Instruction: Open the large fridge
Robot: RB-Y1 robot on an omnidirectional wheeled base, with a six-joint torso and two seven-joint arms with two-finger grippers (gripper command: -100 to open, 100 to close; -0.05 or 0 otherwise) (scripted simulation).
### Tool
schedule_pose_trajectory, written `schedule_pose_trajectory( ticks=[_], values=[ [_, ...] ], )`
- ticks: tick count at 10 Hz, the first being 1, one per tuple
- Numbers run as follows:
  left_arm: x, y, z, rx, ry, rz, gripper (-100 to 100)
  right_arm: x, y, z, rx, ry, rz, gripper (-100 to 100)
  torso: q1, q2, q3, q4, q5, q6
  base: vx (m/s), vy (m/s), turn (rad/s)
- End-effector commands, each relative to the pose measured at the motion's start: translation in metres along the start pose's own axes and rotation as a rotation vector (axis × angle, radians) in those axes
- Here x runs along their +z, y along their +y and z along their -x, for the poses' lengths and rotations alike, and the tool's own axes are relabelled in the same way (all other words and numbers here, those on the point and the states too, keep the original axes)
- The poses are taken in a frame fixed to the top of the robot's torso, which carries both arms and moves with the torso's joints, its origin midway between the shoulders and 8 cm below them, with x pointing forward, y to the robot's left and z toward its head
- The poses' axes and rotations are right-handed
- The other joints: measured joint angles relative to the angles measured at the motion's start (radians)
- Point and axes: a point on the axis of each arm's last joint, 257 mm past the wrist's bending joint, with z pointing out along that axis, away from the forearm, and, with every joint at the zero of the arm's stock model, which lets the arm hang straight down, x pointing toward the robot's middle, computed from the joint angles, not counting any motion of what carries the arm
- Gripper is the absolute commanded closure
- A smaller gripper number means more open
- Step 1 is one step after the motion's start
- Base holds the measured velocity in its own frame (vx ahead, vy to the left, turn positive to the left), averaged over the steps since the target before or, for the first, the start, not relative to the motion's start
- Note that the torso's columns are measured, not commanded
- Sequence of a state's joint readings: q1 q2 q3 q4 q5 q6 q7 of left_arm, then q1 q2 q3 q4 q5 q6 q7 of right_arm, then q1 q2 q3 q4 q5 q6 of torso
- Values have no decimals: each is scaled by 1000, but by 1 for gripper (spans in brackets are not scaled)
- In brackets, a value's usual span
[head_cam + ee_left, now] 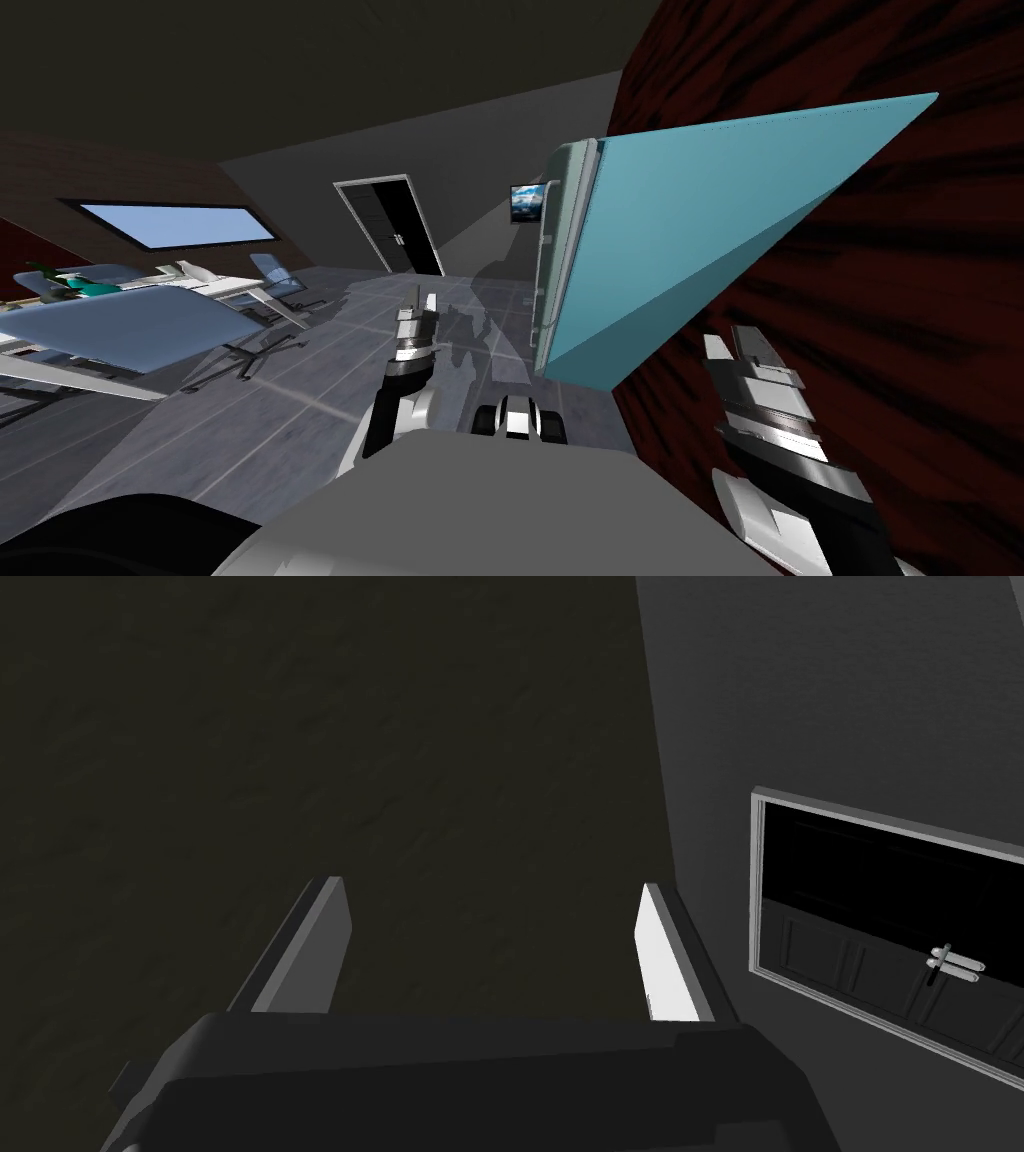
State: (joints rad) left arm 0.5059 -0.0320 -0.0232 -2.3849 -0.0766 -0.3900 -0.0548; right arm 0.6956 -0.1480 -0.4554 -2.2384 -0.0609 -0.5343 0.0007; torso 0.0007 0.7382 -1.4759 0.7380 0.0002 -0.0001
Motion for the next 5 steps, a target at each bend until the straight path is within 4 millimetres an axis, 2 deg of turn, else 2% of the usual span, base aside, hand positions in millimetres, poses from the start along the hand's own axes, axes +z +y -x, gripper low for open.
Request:
schedule_pose_trajectory(
  ticks=[1,2,3,5],
  values=[
    [0,0,0,0,0,0,0,-11,-3,29,-125,-11,-22,-100,-1,0,0,0,0,0,127,72,187],
    [0,0,0,0,0,0,0,-11,-1,39,-156,-22,-20,-100,-1,-2,-1,-1,0,0,120,66,83],
    [0,0,0,0,0,0,0,-11,0,42,-162,-24,-20,-100,-1,-1,-1,0,0,1,50,33,-24],
    [0,0,0,0,0,0,0,-18,3,66,-261,-32,-34,-100,-1,1,1,1,0,0,80,54,137]
  ],
)
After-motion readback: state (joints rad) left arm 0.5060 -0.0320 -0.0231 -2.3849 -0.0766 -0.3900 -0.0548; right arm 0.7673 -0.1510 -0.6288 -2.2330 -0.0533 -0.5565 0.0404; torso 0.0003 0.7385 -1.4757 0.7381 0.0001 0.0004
